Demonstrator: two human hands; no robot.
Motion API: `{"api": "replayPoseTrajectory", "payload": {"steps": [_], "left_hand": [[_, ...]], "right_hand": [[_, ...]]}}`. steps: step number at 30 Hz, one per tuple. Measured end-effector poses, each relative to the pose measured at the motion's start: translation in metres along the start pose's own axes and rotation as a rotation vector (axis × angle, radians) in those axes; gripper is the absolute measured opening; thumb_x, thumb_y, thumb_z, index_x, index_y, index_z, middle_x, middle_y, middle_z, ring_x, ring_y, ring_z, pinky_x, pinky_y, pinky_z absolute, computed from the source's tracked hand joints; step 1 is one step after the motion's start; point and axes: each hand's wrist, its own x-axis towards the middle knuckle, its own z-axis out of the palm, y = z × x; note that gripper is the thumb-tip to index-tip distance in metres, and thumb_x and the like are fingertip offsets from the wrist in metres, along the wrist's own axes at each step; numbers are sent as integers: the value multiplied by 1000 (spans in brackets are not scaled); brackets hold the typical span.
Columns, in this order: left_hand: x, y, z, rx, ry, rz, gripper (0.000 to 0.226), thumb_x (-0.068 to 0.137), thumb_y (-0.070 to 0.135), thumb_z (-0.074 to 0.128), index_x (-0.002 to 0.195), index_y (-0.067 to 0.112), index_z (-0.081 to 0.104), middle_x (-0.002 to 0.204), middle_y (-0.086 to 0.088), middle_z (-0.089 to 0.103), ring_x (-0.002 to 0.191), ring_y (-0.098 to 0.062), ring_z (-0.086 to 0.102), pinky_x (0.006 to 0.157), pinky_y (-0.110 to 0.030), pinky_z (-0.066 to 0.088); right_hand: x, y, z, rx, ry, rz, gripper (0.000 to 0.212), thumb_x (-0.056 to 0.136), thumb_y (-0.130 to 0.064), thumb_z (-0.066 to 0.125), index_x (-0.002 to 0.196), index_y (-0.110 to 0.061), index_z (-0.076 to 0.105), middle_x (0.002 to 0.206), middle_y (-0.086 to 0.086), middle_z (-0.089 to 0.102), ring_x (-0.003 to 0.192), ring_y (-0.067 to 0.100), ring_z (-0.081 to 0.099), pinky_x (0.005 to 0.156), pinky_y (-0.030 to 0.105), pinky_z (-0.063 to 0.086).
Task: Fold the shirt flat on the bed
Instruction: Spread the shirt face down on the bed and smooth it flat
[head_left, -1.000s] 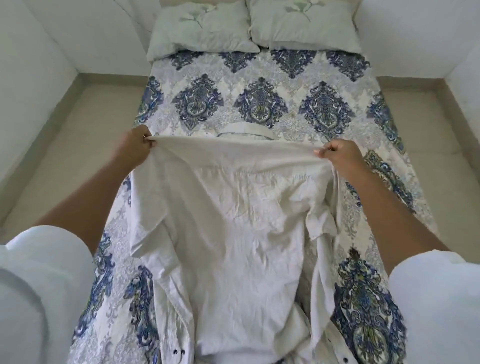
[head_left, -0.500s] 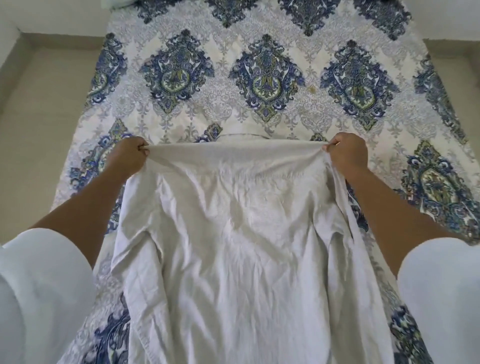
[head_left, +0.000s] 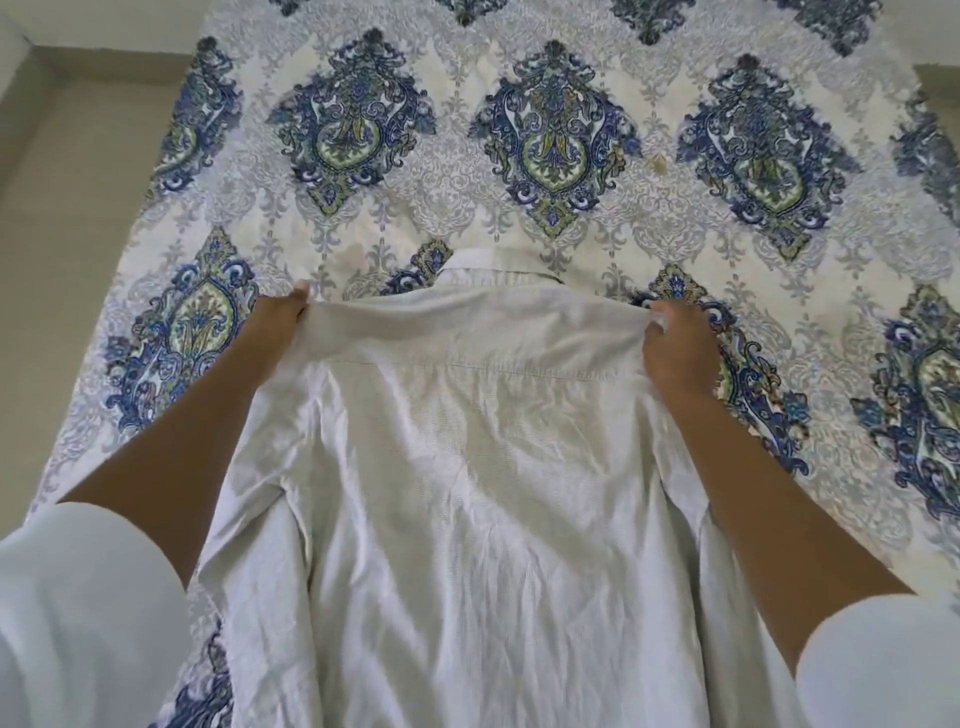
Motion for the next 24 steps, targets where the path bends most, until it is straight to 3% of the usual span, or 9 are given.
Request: {"api": "replayPoseTrajectory", "payload": {"steps": [2, 3, 6, 8, 10, 12, 15, 19, 24], "left_hand": [[5, 3, -7, -65, -94, 16, 30, 93, 25, 54, 71, 5, 56, 53, -5, 57, 49, -20, 51, 47, -21, 38], [6, 6, -11, -39, -194, 55, 27, 91, 15, 54, 66, 7, 59, 47, -2, 55, 47, -18, 49, 46, -20, 37], [12, 15, -23, 57, -440, 160, 20, 84, 22, 63, 75, 3, 65, 76, -14, 56, 70, -22, 49, 63, -29, 37], [14, 23, -28, 114, -538, 196, 45, 72, 40, 69, 94, 0, 64, 94, -15, 54, 85, -23, 46, 75, -32, 35], [14, 28, -30, 167, -602, 214, 57, 61, 51, 73, 96, 6, 69, 97, -12, 57, 87, -22, 49, 81, -34, 34], [9, 32, -28, 242, -627, 239, 49, 53, 51, 76, 89, 17, 71, 90, -5, 61, 83, -17, 51, 78, -30, 36], [2, 35, -23, 318, -606, 281, 22, 66, 35, 75, 80, 19, 69, 85, -3, 61, 82, -15, 49, 70, -25, 36], [-1, 37, -22, 324, -534, 292, 20, 64, 32, 73, 73, 15, 65, 76, -7, 52, 69, -15, 43, 63, -27, 32], [1, 46, -16, 301, -425, 353, 14, 84, 9, 65, 73, 13, 56, 65, -1, 49, 57, -11, 40, 48, -16, 35]], "right_hand": [[8, 0, 1, -10, -22, 37, 36, 93, -7, 41, 126, -11, 56, 126, 18, 56, 110, 34, 55, 85, 36, 45], [12, 1, 0, -8, -33, 57, 36, 93, -6, 41, 125, -9, 57, 125, 18, 58, 110, 35, 56, 85, 36, 46], [19, 3, -3, 6, -60, 69, 31, 93, -8, 44, 118, -5, 63, 113, 21, 64, 100, 36, 60, 79, 36, 47], [22, 6, -5, -13, -78, 43, 28, 93, -12, 46, 112, -4, 66, 106, 22, 66, 94, 37, 61, 73, 35, 45], [24, 7, -7, -32, -96, 11, 28, 94, -19, 49, 110, -7, 67, 104, 20, 67, 92, 36, 61, 69, 31, 40], [23, 4, -9, -47, -108, -22, 29, 94, -25, 50, 111, -9, 68, 104, 18, 68, 92, 34, 60, 68, 29, 36], [22, -3, -11, -17, -126, -28, 28, 94, -26, 51, 110, -11, 68, 102, 16, 68, 83, 28, 58, 69, 31, 40], [21, -9, -11, 58, -138, -13, 26, 92, -21, 54, 112, -12, 68, 103, 12, 69, 91, 31, 62, 78, 34, 47], [27, -6, -7, 177, -139, 27, 22, 88, -11, 58, 106, -5, 69, 80, 8, 59, 74, 25, 55, 75, 43, 50]]}}
